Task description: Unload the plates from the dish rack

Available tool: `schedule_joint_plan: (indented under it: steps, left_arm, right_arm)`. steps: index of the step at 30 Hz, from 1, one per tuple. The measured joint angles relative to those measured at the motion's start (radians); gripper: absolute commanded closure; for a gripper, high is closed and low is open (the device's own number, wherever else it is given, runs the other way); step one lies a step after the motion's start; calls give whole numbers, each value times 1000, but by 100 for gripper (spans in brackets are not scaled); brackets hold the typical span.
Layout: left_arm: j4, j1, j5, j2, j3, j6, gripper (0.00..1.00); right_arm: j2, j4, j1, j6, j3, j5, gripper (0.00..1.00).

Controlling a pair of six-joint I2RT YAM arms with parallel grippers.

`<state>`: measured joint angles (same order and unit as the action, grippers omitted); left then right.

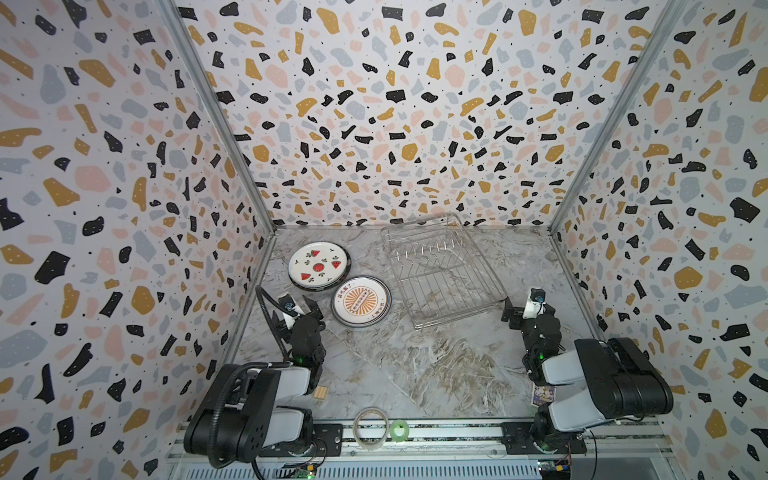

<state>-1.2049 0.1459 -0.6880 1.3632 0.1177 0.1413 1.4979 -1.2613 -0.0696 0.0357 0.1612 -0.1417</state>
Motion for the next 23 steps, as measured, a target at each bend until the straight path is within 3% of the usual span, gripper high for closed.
schedule_joint_plan:
  steps: [2,23]
  left_arm:
    - [-37,0,17,51,-15,-11,0]
    - [-22,0,52,38,-2,-25,0]
  right_arm:
    - [0,2,0,-4,12,0,1]
    - [1,21,0,-16,26,0,1]
